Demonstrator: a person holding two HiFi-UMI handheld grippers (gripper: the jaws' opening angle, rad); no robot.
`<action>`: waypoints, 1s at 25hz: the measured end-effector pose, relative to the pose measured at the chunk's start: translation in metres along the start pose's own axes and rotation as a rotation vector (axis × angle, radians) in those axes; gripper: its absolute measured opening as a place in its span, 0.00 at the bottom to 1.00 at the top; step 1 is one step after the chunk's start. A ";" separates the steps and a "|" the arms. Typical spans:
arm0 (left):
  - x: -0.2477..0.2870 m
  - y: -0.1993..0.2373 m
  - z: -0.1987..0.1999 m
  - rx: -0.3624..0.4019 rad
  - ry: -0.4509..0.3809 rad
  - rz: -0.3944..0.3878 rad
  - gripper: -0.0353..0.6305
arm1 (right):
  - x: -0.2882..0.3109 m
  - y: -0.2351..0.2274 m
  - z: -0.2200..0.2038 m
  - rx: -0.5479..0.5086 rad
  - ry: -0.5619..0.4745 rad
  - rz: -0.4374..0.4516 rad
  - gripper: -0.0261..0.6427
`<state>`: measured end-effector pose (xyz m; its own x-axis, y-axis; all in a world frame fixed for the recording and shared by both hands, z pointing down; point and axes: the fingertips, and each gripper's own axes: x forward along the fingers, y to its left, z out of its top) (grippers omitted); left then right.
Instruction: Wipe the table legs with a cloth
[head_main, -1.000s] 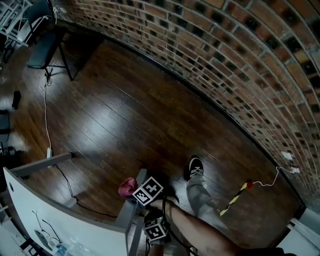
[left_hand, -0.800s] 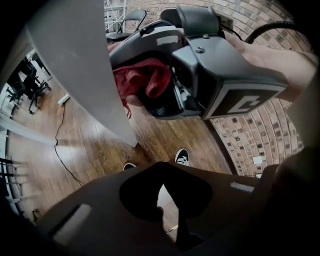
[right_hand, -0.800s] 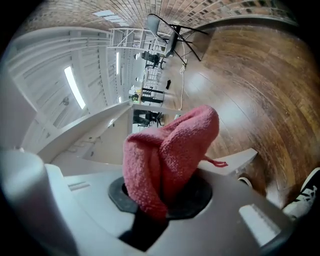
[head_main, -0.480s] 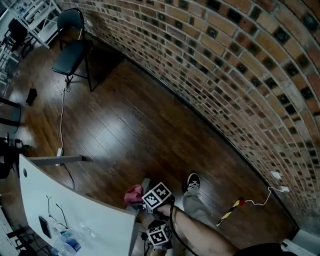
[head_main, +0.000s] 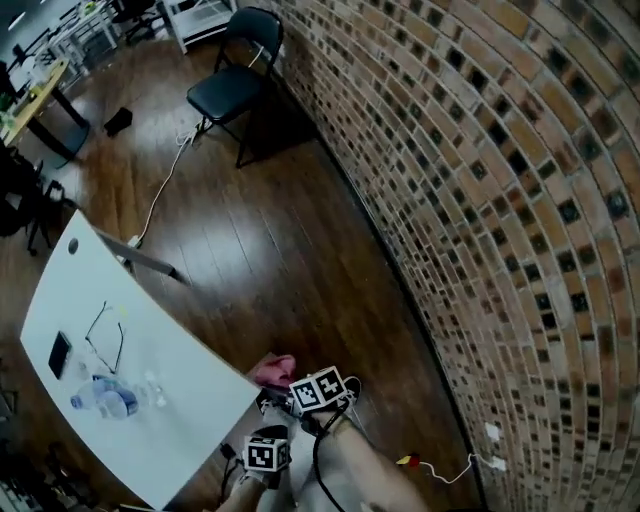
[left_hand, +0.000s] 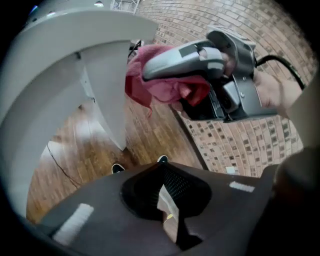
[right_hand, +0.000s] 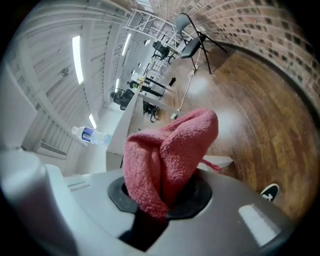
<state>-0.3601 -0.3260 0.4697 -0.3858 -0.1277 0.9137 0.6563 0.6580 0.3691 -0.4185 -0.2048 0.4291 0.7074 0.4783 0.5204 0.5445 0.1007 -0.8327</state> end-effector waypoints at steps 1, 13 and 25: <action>-0.007 -0.005 0.005 0.008 -0.002 -0.020 0.05 | -0.017 -0.001 0.000 -0.022 0.000 -0.041 0.15; -0.075 -0.062 0.017 0.007 -0.004 -0.198 0.05 | -0.148 0.048 -0.022 -0.091 -0.045 -0.230 0.15; -0.114 -0.093 0.045 0.119 -0.047 -0.302 0.06 | -0.193 0.099 -0.028 -0.257 -0.118 -0.385 0.14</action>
<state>-0.4068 -0.3391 0.3238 -0.5828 -0.2975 0.7562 0.4285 0.6782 0.5970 -0.4884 -0.3114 0.2519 0.3842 0.5462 0.7444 0.8613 0.0784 -0.5021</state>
